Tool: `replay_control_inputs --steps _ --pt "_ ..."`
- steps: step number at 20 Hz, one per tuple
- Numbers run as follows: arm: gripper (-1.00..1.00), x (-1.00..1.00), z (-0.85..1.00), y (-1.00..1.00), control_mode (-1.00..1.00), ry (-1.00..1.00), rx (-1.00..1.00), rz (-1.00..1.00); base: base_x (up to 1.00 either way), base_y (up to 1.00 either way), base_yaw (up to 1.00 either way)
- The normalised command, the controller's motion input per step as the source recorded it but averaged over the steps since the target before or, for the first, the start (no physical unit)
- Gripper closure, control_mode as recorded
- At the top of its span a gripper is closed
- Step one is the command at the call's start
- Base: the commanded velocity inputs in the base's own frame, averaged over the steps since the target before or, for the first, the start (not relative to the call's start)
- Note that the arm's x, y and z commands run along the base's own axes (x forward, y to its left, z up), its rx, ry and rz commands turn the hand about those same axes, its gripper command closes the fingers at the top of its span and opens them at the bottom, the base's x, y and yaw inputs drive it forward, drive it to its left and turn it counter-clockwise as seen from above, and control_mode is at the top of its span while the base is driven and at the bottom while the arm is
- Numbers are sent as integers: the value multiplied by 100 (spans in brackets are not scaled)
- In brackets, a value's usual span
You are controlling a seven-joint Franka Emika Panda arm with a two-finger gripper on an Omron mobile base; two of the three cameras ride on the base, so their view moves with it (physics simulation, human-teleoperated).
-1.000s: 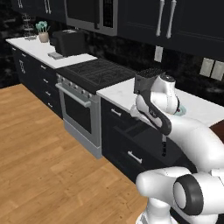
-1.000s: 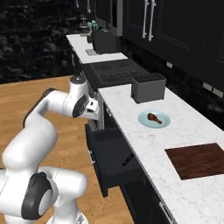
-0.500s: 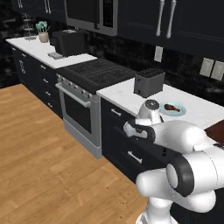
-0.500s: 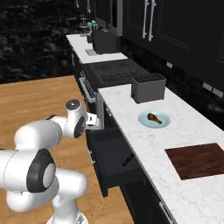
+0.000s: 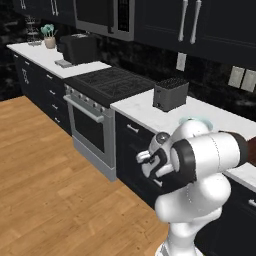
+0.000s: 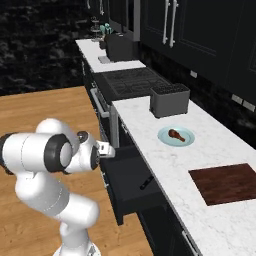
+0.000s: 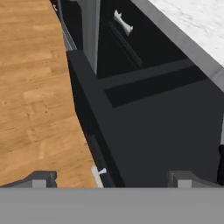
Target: Pick up the knife from the drawer and place it on the cutting board. Then place the meat from the plate to the cutting board.
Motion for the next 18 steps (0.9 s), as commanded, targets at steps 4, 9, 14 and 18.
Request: replay_control_inputs --steps 4,9,14,18 --pt "-100 26 -20 0 -100 0 0 0 0 0 0" --pt "-100 23 -20 0 -100 3 0 0 0 0 0" --pt "-100 19 -17 3 -100 11 0 6 0 0 0" --pt "-100 4 -23 26 -100 15 0 6 0 0 0"
